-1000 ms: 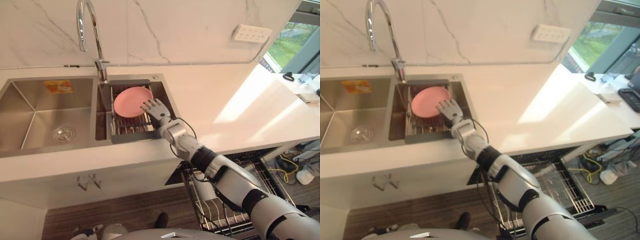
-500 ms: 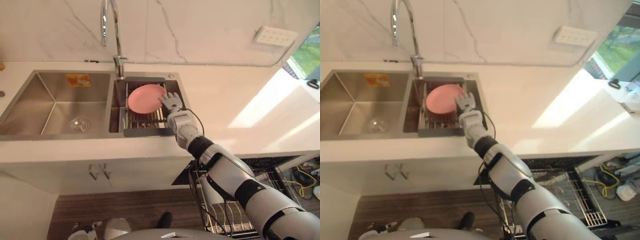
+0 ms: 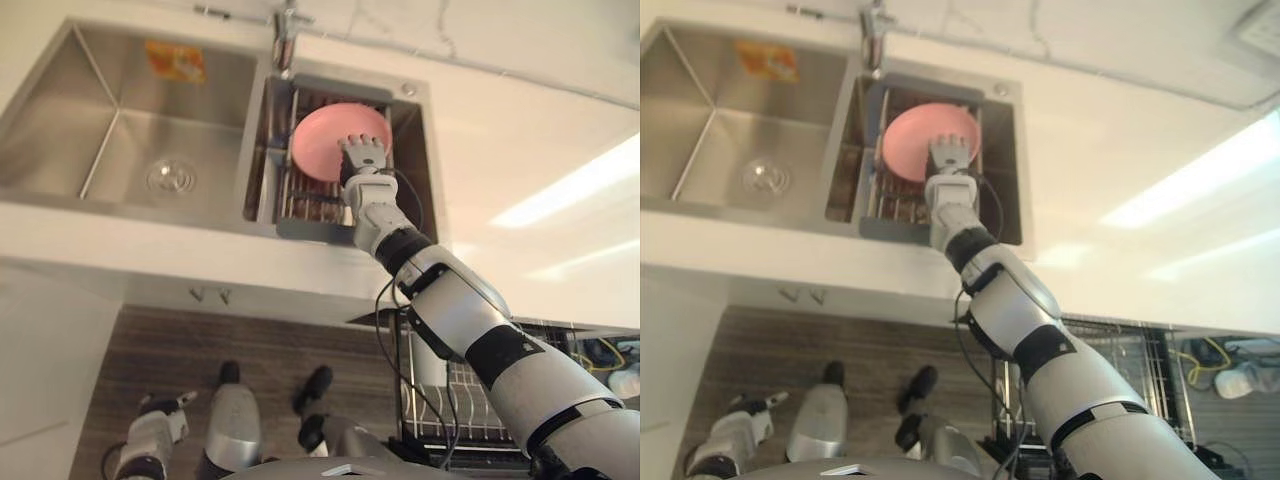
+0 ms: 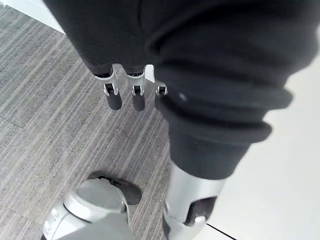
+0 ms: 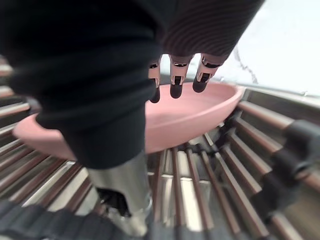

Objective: Walk over to the sink, pick up the cup, carry it to the dishwasher, place the cup inside the dishwasher, then close the dishwasher door

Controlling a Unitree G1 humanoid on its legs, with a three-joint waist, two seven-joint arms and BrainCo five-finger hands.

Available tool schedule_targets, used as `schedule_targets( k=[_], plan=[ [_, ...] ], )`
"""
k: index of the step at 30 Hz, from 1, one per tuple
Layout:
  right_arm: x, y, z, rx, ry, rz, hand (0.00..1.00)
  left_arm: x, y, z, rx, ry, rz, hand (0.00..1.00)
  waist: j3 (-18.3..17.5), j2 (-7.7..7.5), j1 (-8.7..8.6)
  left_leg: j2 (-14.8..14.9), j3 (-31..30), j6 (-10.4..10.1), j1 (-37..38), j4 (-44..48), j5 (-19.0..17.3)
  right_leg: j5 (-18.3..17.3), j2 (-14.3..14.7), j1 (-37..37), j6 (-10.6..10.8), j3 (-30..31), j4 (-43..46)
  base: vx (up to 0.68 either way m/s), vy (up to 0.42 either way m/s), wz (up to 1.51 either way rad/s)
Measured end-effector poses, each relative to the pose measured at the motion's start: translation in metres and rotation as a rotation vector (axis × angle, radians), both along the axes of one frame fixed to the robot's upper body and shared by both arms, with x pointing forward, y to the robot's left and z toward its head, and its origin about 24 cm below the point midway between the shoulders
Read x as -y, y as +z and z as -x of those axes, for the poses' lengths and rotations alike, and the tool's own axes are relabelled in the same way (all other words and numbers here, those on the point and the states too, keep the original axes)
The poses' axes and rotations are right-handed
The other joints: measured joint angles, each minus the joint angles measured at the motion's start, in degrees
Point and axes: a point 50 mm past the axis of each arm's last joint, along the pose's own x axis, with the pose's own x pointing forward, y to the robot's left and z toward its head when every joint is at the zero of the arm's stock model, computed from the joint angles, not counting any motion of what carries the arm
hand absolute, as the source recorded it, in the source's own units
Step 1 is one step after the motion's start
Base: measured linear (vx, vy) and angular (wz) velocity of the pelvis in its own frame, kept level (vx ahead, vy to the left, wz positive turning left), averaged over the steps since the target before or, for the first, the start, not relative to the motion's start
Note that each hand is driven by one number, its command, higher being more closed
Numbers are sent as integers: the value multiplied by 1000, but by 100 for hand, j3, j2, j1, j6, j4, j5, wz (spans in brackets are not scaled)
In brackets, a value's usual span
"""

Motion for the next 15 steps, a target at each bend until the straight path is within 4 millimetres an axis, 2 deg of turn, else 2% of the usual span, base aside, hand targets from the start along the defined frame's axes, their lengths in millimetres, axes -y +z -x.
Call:
schedule_targets(
  k=[1,2,3,4,5,7,8,9,10,12,13,14,15],
  plan=[
    [0,5,0,14,-8,-1,0,-2,1,-1,6,5,-3,0,22,-29,22,14,-10,6,-63,33,-18,16,2,-37,41,24,-16,-57,46,16],
    [1,10,-1,23,-19,-25,0,-5,3,-2,14,13,-6,0,40,-77,76,29,-16,14,-150,77,-23,14,3,-103,171,46,-27,-38,31,3],
    [4,14,-2,30,-38,-61,0,-7,5,-3,23,20,-9,0,82,-158,176,56,7,20,-237,126,-26,-211,-10,-142,476,14,-27,0,0,0],
    [5,16,-2,43,-51,-79,0,-10,5,-2,23,28,-13,0,103,-204,262,154,32,20,-361,239,-47,-663,0,-153,322,-272,12,29,-32,-7],
    [6,18,-2,52,-57,-88,0,-12,6,-2,26,35,-15,0,110,-210,295,232,31,-1,-415,295,-62,-715,31,-156,226,-432,15,103,-22,-12],
    [3,25,0,81,-45,-124,0,-15,8,-2,28,35,-22,0,126,-240,395,469,-22,-167,-628,683,-274,-556,63,-86,45,-567,146,87,-42,-15],
    [-2,29,1,112,-26,-133,0,-16,10,-4,38,37,-22,0,137,-242,422,589,-85,-206,-721,821,-352,-552,192,-71,-88,-625,73,-16,-144,-7],
    [-5,30,3,144,-17,-138,0,-10,10,-9,54,34,-3,0,130,-267,417,627,-129,-252,-799,801,-326,-602,254,-96,-72,-653,-8,-30,-149,-4],
    [-6,31,4,162,-14,-141,100,-6,9,-10,60,33,7,0,114,-292,420,647,-129,-275,-783,785,-311,-642,270,-121,-68,-666,-14,-17,-100,-8],
    [-9,31,6,200,-12,-148,100,1,7,-11,59,25,29,0,122,-279,458,731,-98,-289,-811,752,-263,-767,290,-156,8,-828,-14,-9,-52,-17],
    [-13,32,9,222,-7,-160,100,4,7,-13,61,16,31,0,123,-277,459,778,-72,-291,-831,659,-213,-947,305,-169,183,-941,-14,6,-48,-16],
    [-11,33,9,225,-30,-184,100,5,9,-16,76,8,30,0,134,-257,508,857,-38,-311,-816,528,-154,-1062,328,-186,186,-1072,43,-2,-29,-15],
    [-9,34,9,225,-45,-190,100,6,10,-18,82,4,31,0,127,-277,539,865,-3,-349,-825,556,-173,-1035,293,-194,115,-1103,68,30,-30,-15]
  ],
)
